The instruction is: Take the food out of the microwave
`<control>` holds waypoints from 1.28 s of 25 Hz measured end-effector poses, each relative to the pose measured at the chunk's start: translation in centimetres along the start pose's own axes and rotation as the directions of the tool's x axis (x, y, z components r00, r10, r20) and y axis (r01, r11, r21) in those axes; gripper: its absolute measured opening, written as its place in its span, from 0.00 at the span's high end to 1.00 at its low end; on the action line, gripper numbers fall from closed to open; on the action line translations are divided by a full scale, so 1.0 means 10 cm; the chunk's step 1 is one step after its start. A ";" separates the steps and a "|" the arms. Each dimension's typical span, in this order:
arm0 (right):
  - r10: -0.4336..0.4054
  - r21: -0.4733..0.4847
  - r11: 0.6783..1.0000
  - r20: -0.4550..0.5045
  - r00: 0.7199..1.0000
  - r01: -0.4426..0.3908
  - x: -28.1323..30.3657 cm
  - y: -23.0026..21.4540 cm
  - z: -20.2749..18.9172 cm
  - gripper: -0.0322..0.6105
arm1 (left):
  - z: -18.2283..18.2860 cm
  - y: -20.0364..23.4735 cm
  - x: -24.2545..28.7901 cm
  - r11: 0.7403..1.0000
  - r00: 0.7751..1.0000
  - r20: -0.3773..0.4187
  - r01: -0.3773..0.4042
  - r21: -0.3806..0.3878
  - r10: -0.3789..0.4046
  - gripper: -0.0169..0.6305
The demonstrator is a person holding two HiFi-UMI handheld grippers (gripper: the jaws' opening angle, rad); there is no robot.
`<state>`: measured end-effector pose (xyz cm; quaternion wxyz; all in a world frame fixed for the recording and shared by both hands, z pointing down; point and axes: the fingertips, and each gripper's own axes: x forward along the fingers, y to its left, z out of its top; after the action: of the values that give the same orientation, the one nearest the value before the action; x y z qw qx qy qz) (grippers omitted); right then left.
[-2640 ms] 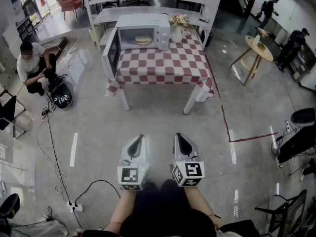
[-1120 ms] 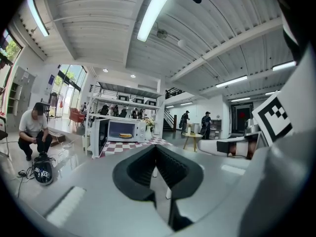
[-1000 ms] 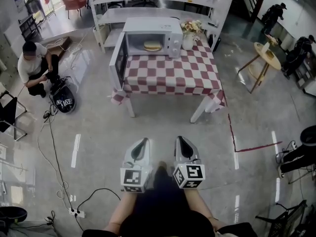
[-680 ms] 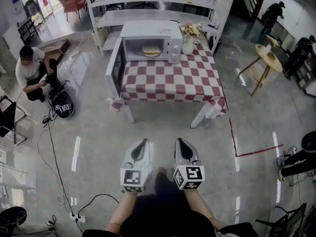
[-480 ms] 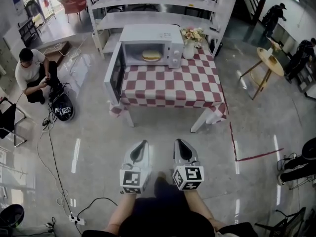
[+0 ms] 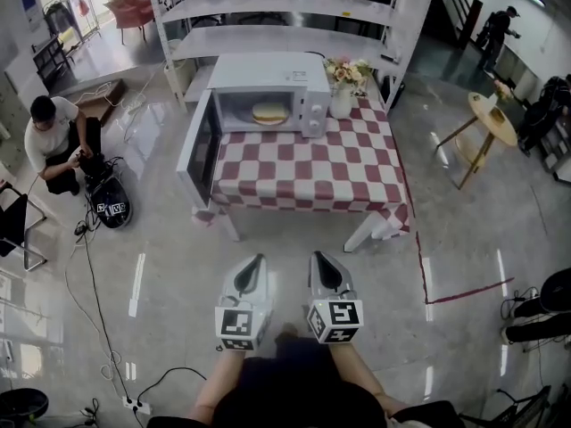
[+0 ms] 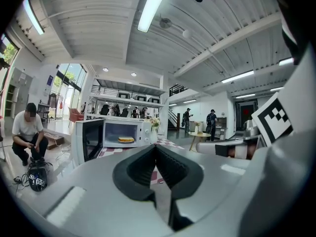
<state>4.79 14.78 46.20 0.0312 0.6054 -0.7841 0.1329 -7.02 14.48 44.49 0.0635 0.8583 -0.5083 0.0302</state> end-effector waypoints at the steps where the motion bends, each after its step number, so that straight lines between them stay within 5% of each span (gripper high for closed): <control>1: 0.001 0.000 1.000 0.001 1.000 -0.001 0.05 -0.04 0.01 0.95 | 0.01 0.01 0.05 1.000 1.000 0.002 -0.002 0.000 0.002 0.96; 16: 0.039 -0.015 0.999 -0.002 0.999 -0.039 0.63 -0.40 0.09 0.95 | 0.00 0.16 0.66 0.998 0.998 0.016 -0.058 -0.005 0.058 0.96; 32: 0.039 -0.010 0.999 -0.015 0.999 -0.039 0.55 -0.50 0.01 0.95 | -0.07 0.05 0.67 0.998 0.998 0.009 -0.063 -0.015 0.063 0.96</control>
<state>8.13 8.41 48.15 0.0375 0.5887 -0.7963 0.1338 -4.25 8.53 45.97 0.0664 0.8415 -0.5355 0.0244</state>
